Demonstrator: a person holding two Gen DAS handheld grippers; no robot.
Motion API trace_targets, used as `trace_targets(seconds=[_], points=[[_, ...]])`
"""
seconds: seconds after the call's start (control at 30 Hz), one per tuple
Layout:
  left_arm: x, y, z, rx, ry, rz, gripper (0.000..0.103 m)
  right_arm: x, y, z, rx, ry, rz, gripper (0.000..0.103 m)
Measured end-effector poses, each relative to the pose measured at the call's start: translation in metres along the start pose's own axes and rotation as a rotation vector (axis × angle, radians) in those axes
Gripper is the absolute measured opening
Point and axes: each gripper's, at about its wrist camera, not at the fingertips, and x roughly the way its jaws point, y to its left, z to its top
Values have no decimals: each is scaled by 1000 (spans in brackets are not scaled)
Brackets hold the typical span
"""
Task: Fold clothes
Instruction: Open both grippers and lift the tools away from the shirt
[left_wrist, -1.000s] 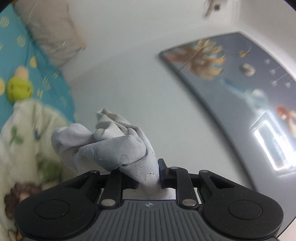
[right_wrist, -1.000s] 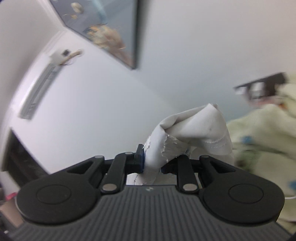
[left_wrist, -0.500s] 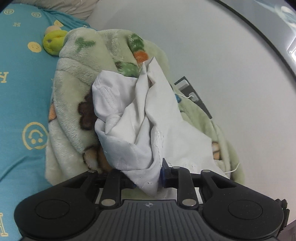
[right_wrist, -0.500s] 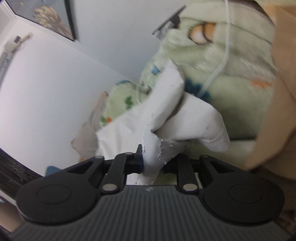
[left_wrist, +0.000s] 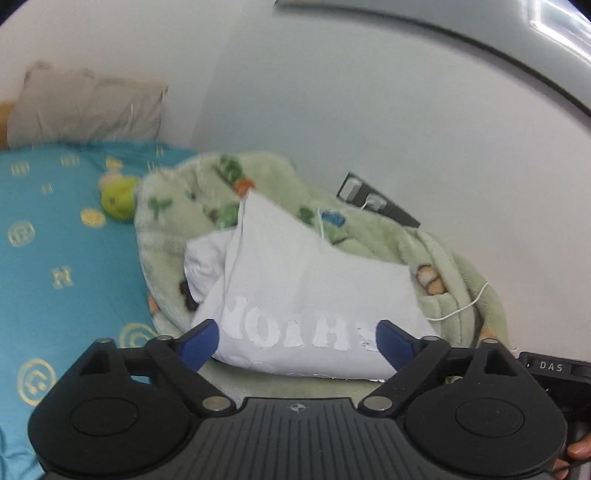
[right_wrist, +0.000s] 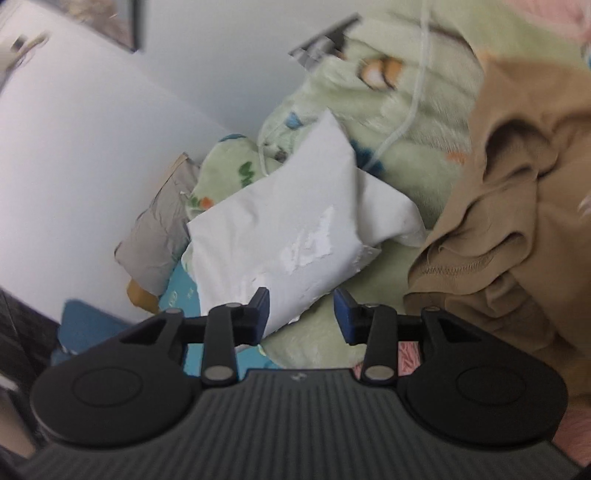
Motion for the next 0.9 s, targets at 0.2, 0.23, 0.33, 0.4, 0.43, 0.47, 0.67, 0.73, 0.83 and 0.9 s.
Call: trace_targets(seconds=[0.2,0.23,0.33,0.4,0.43,0.47,0.67,0.73,0.83,0.9], points=[[-97,-46,-6,139,-146,39,103,-81,54,-22,-296,-191,33,42],[-110,-51,-10,165,-174,53,103,-95,61,-28,-341,-233,42,42],[-149,-63,-22,228,-251,79,103,-127,72,-49,-439,-356,73,91],[-172,-68,-32,251,-303,92,103,-139,79,-63,-496,-415,87,95],[-179,-69,-37,257,-322,100,103,-144,82,-69,-521,-435,91,103],[-187,-71,-42,262,-342,108,103,-146,84,-76,-539,-443,90,103],[-207,-73,-68,283,-391,108,103,-150,91,-108,-608,-501,73,103],[-206,-68,-74,270,-398,114,103,-147,90,-116,-622,-518,51,103],[-204,-58,-84,252,-446,155,103,-139,89,-126,-644,-534,17,103],[-203,-50,-89,234,-484,202,103,-132,88,-132,-658,-541,-6,103]])
